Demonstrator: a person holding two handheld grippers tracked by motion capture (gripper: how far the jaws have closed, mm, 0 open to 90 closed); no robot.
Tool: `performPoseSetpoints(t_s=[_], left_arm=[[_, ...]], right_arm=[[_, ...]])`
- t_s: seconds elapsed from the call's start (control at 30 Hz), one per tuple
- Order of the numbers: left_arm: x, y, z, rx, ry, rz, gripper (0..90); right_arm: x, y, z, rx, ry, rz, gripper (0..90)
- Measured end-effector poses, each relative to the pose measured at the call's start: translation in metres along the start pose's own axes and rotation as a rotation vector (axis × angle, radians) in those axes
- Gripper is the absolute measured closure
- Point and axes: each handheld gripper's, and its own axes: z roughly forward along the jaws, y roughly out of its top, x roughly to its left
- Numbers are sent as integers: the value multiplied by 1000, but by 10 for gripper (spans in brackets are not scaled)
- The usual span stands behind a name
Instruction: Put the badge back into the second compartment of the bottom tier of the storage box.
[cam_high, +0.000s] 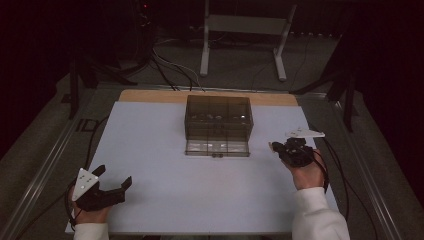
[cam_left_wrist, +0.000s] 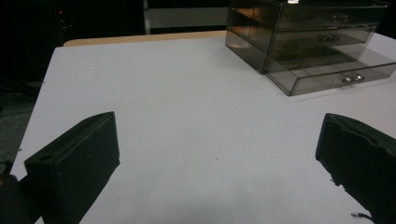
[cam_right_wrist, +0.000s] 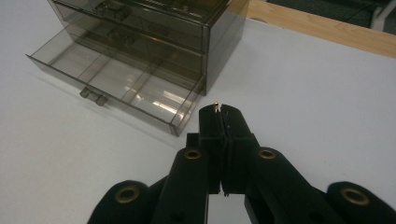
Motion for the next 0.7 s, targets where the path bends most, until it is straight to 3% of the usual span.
performPoseSetpoints(t_s=[0.7], left_arm=[[0,0,1,5,-3,4,3]], right_arm=[[9,17,7,-39,35,22,893]])
